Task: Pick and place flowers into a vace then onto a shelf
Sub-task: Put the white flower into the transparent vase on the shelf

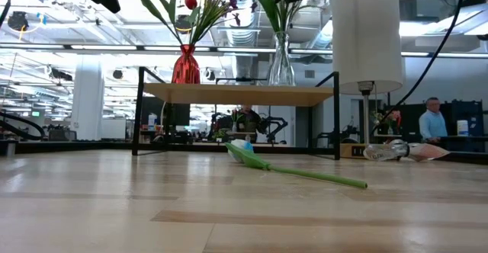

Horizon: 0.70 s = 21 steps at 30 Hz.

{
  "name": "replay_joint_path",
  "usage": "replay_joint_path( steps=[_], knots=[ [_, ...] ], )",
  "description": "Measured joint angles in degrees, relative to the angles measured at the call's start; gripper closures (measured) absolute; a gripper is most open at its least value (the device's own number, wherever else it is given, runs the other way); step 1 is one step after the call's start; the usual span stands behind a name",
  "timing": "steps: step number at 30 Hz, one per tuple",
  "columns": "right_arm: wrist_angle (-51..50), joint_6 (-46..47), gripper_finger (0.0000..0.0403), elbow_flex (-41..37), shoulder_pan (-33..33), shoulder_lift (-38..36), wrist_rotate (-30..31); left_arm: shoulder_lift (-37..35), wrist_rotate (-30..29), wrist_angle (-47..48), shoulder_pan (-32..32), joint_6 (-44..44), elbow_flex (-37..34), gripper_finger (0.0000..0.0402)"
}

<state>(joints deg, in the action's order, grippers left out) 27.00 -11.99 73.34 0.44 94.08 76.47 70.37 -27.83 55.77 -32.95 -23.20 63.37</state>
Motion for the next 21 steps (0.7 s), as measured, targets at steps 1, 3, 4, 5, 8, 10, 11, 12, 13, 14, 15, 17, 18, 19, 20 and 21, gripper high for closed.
replay_joint_path(
  steps=[1,3,4,5,8,10,11,12,13,14,15,17,18,19,20,21],
  knots=[
    [0.0,0.0,0.0291,0.0,0.3,0.0,0.0,0.0,0.0,0.0,0.0,0.0,0.0,0.0244],
    [0.0,0.0,0.0282,0.0,0.8,0.0,0.1,0.0,0.0,0.0,0.0,0.0,0.0,0.0244],
    [0.0,0.0,0.0276,0.0,1.1,0.0,0.3,0.0,0.0,0.0,0.0,0.0,0.0,0.0244],
    [0.0,0.0,0.027,0.0,1.4,0.0,0.7,0.0,0.0,0.0,0.0,0.0,0.0,0.0244],
    [0.0,0.0,0.025,0.0,2.5,0.0,3.7,0.0,0.0,0.0,0.0,0.0,0.0,0.0244],
    [0.0,0.0,0.0233,0.0,3.2,0.0,5.4,0.0,0.0,0.0,0.0,0.0,0.0,0.0244],
    [0.0,0.0,0.0224,0.0,3.5,0.0,6.0,0.0,0.0,0.0,0.0,0.0,0.0,0.0244],
    [0.0,0.0,0.0215,0.0,3.9,0.0,6.4,0.0,0.0,0.0,0.0,0.0,0.0,0.0244],
    [0.0,0.0,0.0205,0.0,4.3,0.0,6.7,0.0,0.0,0.0,0.0,0.0,0.0,0.0244],
    [0.0,0.1,0.0196,0.0,4.7,0.0,7.3,0.0,0.0,0.0,0.0,0.0,0.0,0.0244],
    [0.0,0.4,0.0187,0.0,5.2,0.0,8.1,0.0,0.0,0.0,0.0,0.0,0.0,0.0244],
    [0.0,1.3,0.0172,0.0,6.2,0.0,9.4,0.0,0.0,0.0,0.0,0.0,0.0,0.0244],
    [0.0,1.5,0.0166,0.0,6.8,0.0,9.9,0.0,0.0,0.0,0.0,0.0,0.0,0.0244],
    [0.0,1.5,0.0161,0.0,7.3,0.0,10.2,0.0,0.0,0.0,0.0,0.0,0.0,0.0244],
    [0.0,1.5,0.0157,0.0,7.9,0.0,10.7,0.0,0.1,0.0,0.0,0.0,0.0,0.0244],
    [0.0,1.6,0.0155,0.0,8.5,0.0,11.1,0.0,0.1,0.0,0.0,0.0,0.0,0.0244]
  ],
)
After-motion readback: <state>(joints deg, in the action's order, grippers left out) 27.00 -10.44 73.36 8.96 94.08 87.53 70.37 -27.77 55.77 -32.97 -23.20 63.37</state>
